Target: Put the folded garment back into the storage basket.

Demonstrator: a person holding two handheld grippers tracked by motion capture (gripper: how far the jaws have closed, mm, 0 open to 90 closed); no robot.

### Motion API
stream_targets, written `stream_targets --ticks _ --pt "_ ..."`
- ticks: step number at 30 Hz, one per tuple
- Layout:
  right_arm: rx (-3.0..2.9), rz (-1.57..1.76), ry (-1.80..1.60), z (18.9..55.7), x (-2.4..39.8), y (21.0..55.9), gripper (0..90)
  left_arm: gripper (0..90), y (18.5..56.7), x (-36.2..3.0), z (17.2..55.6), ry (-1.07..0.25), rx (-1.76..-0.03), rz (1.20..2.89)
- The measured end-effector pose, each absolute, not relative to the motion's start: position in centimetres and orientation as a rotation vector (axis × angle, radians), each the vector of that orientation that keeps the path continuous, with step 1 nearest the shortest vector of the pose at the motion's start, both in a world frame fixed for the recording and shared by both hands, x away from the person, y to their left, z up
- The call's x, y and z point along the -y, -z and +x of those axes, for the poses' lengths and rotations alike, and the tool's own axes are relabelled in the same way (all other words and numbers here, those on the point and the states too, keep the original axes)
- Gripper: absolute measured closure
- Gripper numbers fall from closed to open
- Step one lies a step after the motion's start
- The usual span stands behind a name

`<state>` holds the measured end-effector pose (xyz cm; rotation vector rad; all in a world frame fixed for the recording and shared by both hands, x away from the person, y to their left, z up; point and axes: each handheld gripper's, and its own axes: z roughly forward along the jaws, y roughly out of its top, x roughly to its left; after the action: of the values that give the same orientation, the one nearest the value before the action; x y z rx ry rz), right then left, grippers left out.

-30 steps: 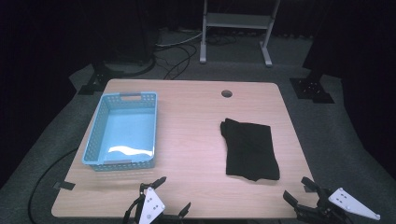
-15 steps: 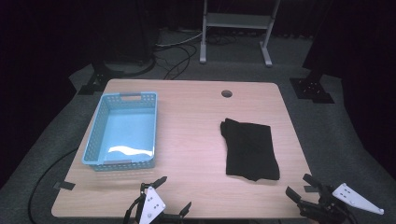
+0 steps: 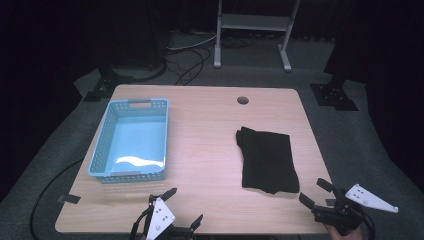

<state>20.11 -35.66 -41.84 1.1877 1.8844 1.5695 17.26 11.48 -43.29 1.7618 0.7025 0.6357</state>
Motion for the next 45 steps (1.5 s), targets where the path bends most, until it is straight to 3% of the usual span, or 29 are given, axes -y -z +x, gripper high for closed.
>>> stream_targets --ticks 45 --pt "-2.074 1.164 -1.439 27.1 32.6 37.9 8.7 0.0 43.2 -11.6 17.1 -0.628 -0.702 1.757"
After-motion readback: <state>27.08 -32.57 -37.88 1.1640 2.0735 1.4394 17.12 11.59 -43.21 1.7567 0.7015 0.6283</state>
